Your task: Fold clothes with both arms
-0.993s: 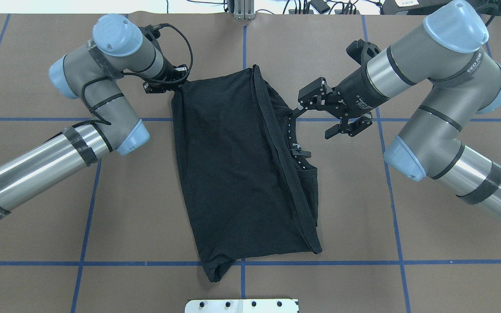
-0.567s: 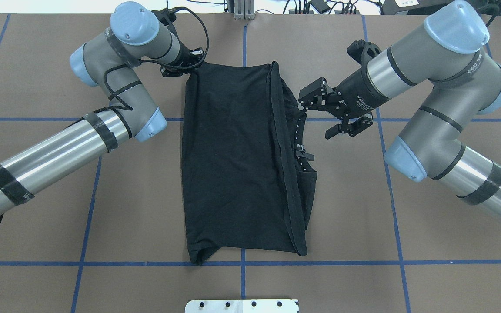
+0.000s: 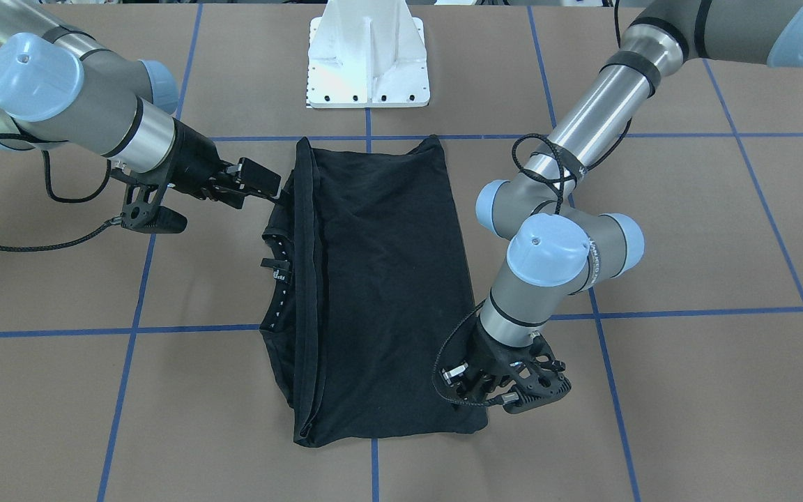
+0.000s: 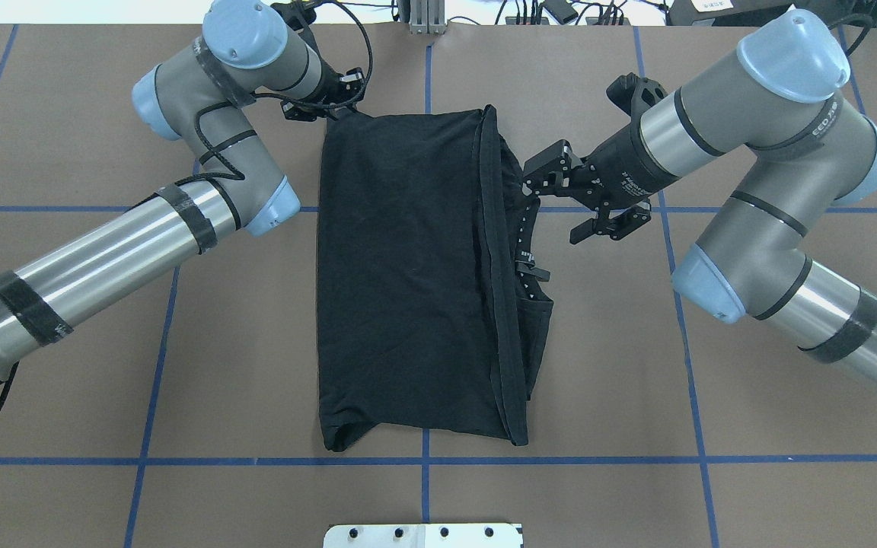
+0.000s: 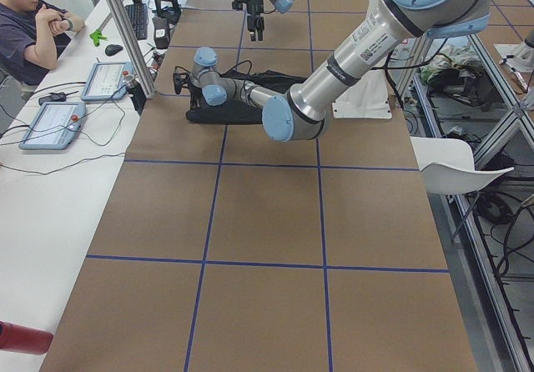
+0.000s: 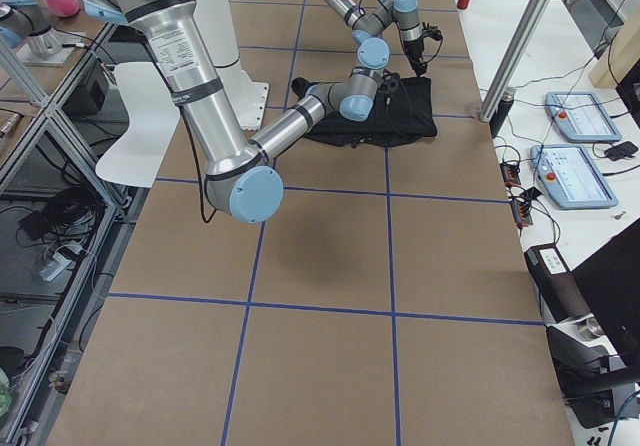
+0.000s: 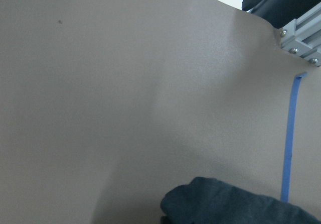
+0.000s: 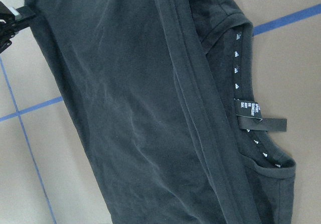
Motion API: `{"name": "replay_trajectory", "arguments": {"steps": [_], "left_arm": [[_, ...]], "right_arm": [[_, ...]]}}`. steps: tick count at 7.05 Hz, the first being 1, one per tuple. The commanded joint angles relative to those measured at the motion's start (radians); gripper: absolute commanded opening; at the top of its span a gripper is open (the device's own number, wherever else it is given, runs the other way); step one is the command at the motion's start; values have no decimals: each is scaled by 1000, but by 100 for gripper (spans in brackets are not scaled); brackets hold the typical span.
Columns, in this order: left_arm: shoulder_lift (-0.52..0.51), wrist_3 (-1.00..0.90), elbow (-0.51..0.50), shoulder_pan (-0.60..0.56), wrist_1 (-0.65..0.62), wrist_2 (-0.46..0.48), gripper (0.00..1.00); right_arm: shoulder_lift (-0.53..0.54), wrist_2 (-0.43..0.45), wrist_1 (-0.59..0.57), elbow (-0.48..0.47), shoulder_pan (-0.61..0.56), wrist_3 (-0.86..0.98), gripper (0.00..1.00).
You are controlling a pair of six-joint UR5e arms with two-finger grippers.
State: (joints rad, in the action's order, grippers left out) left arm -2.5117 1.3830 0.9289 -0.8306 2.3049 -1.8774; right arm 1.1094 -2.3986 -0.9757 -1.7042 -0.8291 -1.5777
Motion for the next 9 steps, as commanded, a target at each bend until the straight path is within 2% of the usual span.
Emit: {"name": "replay_trajectory", "arguments": {"steps": [1, 2, 5, 6, 8, 9], "left_arm": [[26, -27, 92, -42, -30, -17, 100], [77, -31, 150, -56, -31, -47, 100], [253, -76, 342, -65, -32, -66, 100], [302, -102, 384, -76, -32, -68, 100], [367, -125, 438, -84, -30, -69, 100], [375, -125, 444, -84, -30, -71, 100]], "right_arm": [[-5, 167, -4, -3, 60, 5, 100], [-3, 281, -11, -2, 109, 16, 100], [-45, 491, -283, -11, 232, 235, 100], [-87, 536, -381, -9, 260, 273, 100], [-233, 602, -658, 27, 298, 422, 100], [-252, 630, -679, 70, 317, 435, 100]]}}
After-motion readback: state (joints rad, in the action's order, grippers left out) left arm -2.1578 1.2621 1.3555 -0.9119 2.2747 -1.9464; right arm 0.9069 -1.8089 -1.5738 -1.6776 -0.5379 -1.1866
